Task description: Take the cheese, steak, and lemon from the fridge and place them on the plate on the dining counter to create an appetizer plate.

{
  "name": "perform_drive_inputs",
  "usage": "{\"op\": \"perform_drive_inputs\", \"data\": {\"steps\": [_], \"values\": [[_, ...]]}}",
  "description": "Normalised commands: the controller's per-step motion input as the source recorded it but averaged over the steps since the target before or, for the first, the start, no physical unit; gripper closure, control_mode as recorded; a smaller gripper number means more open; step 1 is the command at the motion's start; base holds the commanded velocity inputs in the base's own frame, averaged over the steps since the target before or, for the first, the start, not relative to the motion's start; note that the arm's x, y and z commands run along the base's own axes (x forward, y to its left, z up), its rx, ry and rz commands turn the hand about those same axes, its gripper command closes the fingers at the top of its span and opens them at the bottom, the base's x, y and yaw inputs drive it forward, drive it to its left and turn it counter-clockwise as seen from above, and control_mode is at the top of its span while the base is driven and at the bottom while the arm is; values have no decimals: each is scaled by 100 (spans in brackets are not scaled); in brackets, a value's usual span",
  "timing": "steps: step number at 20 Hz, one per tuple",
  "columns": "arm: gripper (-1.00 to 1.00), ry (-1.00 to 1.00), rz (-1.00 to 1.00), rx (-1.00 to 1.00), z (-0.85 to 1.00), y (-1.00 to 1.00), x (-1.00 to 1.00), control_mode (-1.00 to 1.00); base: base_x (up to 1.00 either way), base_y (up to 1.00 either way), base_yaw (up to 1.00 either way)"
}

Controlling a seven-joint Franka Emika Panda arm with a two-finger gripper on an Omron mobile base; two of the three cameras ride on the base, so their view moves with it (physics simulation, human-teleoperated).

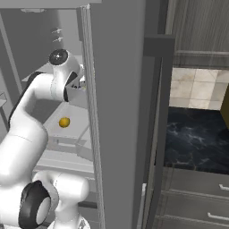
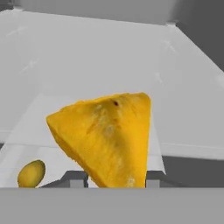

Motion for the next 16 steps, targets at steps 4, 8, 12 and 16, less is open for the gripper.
{"op": "perform_drive_inputs", "data": {"steps": [4,8,12,16], "values": [[100,-4,0,0,0,0,-100,-100,0,0,0],[100,0,0,0,0,0,-25,100,-75,0,0],[100,0,0,0,0,0,0,100,-100,0,0],[100,0,0,0,0,0,0,100,-100,0,0]]}}
